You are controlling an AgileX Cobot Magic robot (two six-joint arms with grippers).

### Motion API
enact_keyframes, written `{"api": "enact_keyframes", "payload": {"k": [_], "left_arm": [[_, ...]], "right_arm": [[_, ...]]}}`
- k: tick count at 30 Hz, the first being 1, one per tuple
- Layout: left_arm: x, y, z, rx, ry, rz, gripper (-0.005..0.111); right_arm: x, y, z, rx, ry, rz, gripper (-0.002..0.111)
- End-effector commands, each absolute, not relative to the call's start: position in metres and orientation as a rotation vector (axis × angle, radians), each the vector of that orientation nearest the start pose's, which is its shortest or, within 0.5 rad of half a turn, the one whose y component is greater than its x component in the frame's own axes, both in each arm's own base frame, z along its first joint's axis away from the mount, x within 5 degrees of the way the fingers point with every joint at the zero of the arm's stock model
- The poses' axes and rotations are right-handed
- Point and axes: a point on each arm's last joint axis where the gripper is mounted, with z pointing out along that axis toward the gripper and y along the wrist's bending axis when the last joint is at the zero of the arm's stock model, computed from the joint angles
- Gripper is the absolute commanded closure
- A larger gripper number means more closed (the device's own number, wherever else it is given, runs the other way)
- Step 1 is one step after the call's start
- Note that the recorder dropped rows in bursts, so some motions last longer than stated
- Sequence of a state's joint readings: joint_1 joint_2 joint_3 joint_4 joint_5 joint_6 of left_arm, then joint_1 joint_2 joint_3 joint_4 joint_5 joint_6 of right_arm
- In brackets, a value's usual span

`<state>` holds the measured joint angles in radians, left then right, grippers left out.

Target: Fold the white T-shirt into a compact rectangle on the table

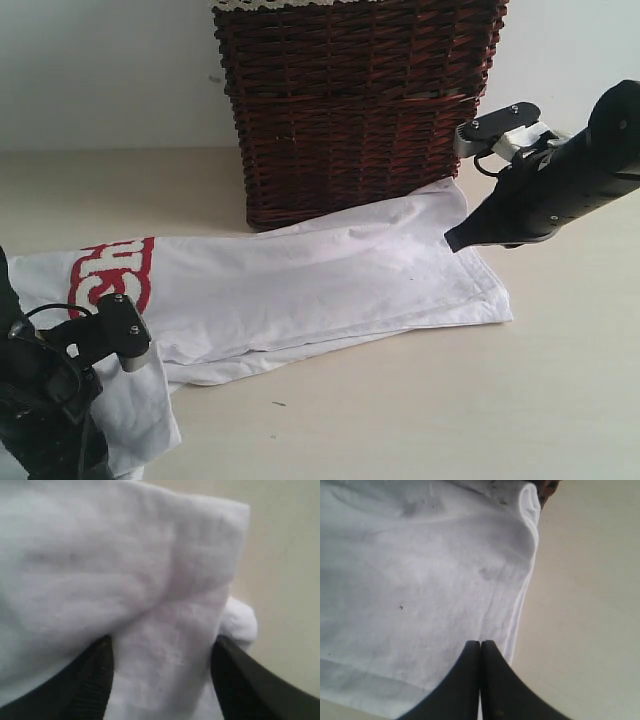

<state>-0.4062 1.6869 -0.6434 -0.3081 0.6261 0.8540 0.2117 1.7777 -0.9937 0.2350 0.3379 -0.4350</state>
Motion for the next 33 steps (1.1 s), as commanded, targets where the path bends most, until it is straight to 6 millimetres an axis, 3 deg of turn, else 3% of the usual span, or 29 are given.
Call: {"api": "enact_keyframes", "payload": {"k": [1,3,5,16,19,20,22,24,25,27,29,30,31,32,33], "left_arm": [[0.209,-0.106,0.104,1.547,2.709,-0.233,0.069],[0.207,-0.107,0.11,1.575,2.735,-0.267,0.091],[0.205,-0.107,0.115,1.601,2.757,-0.299,0.106],[0.201,-0.109,0.145,1.65,2.752,-0.371,0.107],[0.188,-0.106,0.155,1.731,2.835,-0.468,0.106],[0.185,-0.105,0.156,1.752,2.859,-0.493,0.105],[0.177,-0.107,0.157,1.731,2.908,-0.597,0.09],[0.176,-0.109,0.157,1.698,2.913,-0.632,0.068],[0.183,-0.111,0.161,1.689,2.878,-0.597,0.055],[0.201,-0.117,0.175,1.519,2.859,-0.518,0.049],[0.22,-0.119,0.194,1.334,2.871,-0.413,0.061],[0.227,-0.112,0.195,1.237,2.906,-0.288,0.08],[0.229,-0.108,0.192,1.192,2.924,-0.235,0.089],[0.233,-0.095,0.182,1.138,2.956,-0.107,0.106],[0.235,-0.089,0.177,1.099,2.977,-0.066,0.106]], "right_arm": [[0.341,0.08,0.17,-0.571,2.527,0.098,0.108],[0.341,0.08,0.17,-0.577,2.525,0.096,0.108],[0.341,0.08,0.17,-0.577,2.525,0.096,0.108],[0.34,0.08,0.17,-0.582,2.537,0.1,0.108],[0.34,0.08,0.17,-0.585,2.536,0.099,0.108],[0.34,0.08,0.17,-0.585,2.536,0.099,0.108],[0.34,0.08,0.17,-0.585,2.536,0.099,0.108],[0.34,0.08,0.169,-0.586,2.539,0.1,0.108],[0.339,0.08,0.169,-0.588,2.546,0.102,0.108],[0.338,0.08,0.169,-0.593,2.557,0.106,0.108],[0.337,0.08,0.168,-0.597,2.569,0.11,0.108],[0.336,0.08,0.168,-0.618,2.573,0.109,0.108],[0.336,0.08,0.168,-0.634,2.571,0.106,0.108],[0.336,0.08,0.168,-0.629,2.574,0.11,0.108],[0.336,0.081,0.168,-0.614,2.576,0.122,0.108]]}}
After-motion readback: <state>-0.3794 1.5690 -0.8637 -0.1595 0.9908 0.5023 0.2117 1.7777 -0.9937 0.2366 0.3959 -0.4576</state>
